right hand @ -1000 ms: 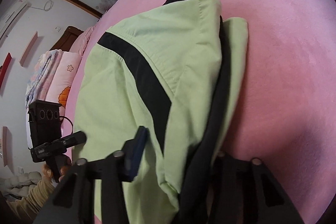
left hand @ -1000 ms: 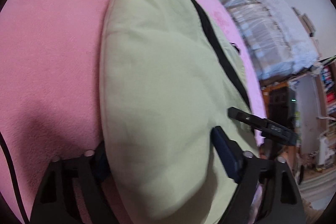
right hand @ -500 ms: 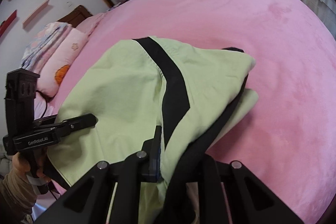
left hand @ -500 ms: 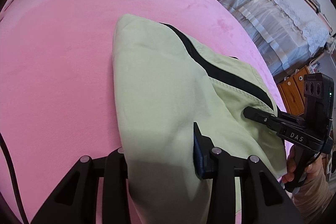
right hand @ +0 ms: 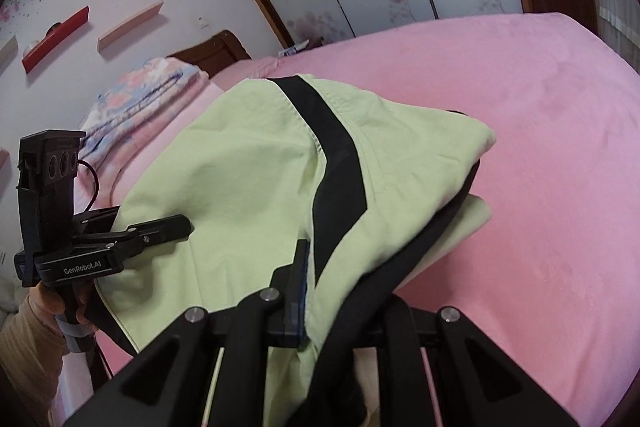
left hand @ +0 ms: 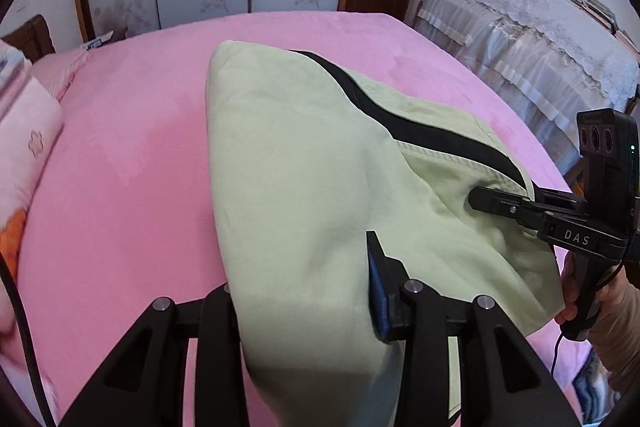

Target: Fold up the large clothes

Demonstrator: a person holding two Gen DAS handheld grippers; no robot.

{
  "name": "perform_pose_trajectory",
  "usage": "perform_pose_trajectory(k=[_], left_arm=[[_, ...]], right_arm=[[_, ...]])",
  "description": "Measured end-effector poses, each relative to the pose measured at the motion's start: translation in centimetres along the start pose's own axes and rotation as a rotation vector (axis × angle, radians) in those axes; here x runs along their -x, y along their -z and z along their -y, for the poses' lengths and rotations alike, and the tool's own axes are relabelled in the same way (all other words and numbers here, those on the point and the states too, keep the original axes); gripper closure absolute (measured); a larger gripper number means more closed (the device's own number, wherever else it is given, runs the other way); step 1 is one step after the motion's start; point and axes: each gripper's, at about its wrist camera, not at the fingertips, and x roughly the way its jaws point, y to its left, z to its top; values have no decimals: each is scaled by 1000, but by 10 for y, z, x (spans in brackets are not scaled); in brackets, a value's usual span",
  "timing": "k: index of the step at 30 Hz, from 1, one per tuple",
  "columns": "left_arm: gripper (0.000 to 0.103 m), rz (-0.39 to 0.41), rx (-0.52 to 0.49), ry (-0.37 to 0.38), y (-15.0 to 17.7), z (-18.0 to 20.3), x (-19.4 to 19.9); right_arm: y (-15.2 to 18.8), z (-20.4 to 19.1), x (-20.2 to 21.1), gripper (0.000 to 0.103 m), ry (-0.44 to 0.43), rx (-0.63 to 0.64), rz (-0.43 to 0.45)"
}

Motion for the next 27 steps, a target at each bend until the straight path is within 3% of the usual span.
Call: perform_pose_trajectory(k=[6, 9, 12, 13, 14, 17, 18, 19, 22, 25, 27], left_arm=[[65, 11, 12, -10, -48, -106, -61], [64, -17, 46, -1, -50, -148, -120], [60, -81, 83, -5, -34, -176, -172], [52, -111, 86, -21, -25, -182, -194], [38, -109, 81, -48, -17, -185, -205], [7, -16, 113, -107, 0, -201, -211], [5, 10, 140, -122, 5, -209, -208], [2, 24, 160, -130, 7, -214, -204], [1, 37, 201, -201, 9, -217, -187], [1, 23, 163, -327, 7, -198, -170], [1, 10, 136, -373, 5, -180, -155]], right_arm=[[-48, 11, -110, 92, -40, -62, 60], [-56, 30, -162, 92, -48, -116, 65], [-48, 57, -212, 91, -3, -166, -15], [-41, 65, -229, 90, 19, -180, -59], [-33, 70, -235, 88, 29, -176, -70], [-20, 78, -237, 67, 85, -133, -72], [-17, 79, -232, 53, 104, -130, -68], [-16, 80, -226, 49, 125, -121, -60], [-13, 74, -204, 49, 175, -52, -52], [-8, 59, -177, 49, 248, 21, -50], [-10, 48, -156, 47, 290, 33, -42]])
